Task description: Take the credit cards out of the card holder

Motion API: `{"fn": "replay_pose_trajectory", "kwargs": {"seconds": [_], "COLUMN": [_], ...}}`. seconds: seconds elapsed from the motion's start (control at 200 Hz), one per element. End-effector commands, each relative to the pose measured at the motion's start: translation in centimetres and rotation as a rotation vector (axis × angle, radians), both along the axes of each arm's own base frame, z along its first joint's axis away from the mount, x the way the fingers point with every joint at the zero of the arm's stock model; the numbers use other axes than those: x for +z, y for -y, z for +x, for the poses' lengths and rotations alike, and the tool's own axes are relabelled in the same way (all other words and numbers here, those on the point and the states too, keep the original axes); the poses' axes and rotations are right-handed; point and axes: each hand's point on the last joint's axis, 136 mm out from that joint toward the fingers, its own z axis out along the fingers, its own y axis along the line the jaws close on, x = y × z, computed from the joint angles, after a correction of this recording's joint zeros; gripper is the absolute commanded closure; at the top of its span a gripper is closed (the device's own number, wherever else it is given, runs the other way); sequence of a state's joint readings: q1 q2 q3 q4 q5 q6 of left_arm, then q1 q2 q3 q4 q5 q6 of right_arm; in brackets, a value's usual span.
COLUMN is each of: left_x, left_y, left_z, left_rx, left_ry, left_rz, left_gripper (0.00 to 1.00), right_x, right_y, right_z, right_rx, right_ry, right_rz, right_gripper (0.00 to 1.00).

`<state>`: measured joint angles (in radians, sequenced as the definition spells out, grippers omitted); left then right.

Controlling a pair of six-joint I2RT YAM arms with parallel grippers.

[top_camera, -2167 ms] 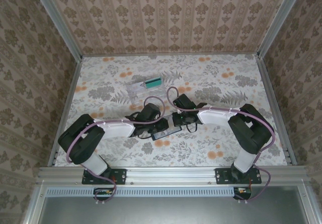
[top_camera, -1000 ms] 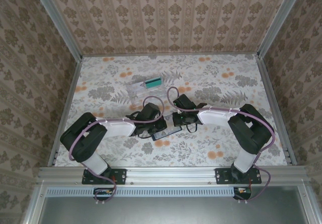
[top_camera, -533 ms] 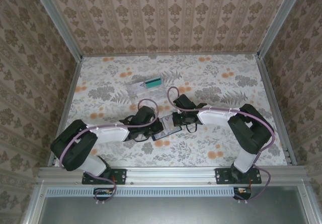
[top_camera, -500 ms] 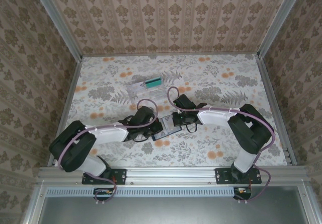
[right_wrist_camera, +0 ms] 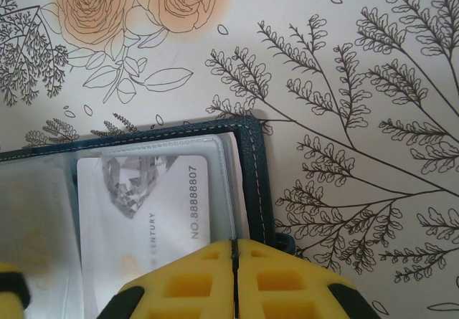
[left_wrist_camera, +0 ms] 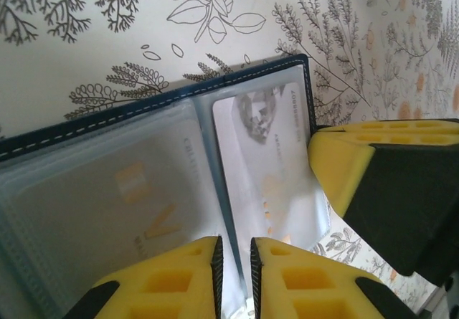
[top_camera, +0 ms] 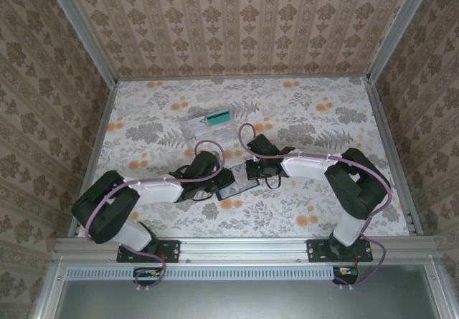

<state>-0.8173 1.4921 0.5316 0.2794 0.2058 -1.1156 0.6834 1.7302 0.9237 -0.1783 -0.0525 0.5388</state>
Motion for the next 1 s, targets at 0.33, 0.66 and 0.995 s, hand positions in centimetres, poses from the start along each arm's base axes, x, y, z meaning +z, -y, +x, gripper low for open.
{"fn": "replay_pose_trajectory", "kwargs": {"seconds": [0.33,0.66,0.995], "left_x": [-0.5,-1.6,-1.2], "left_y": [1.0,1.5,1.9], "left_z": [0.7,0.3,0.5], "left_rx": [0.017,0.007,-0.005], "left_ry": [-0.030,-0.066,-0.048], "left_rz": [-0.036,-0.032,-0.049], "left_gripper": [0.80,0.79,0.79], "right_x": [-3.4,-3.4,-3.5], "right_y": [1.6,1.5,1.6], "right_z": [-2.4,-2.5,-2.6], "right_rx": [-0.004,-0.005,-0.006], "right_ry": [-0.104,-0.104,-0.107], "right_rz": [-0.075,-0.071,-0.071], "right_gripper": [0.90,0.90,0.90]}}
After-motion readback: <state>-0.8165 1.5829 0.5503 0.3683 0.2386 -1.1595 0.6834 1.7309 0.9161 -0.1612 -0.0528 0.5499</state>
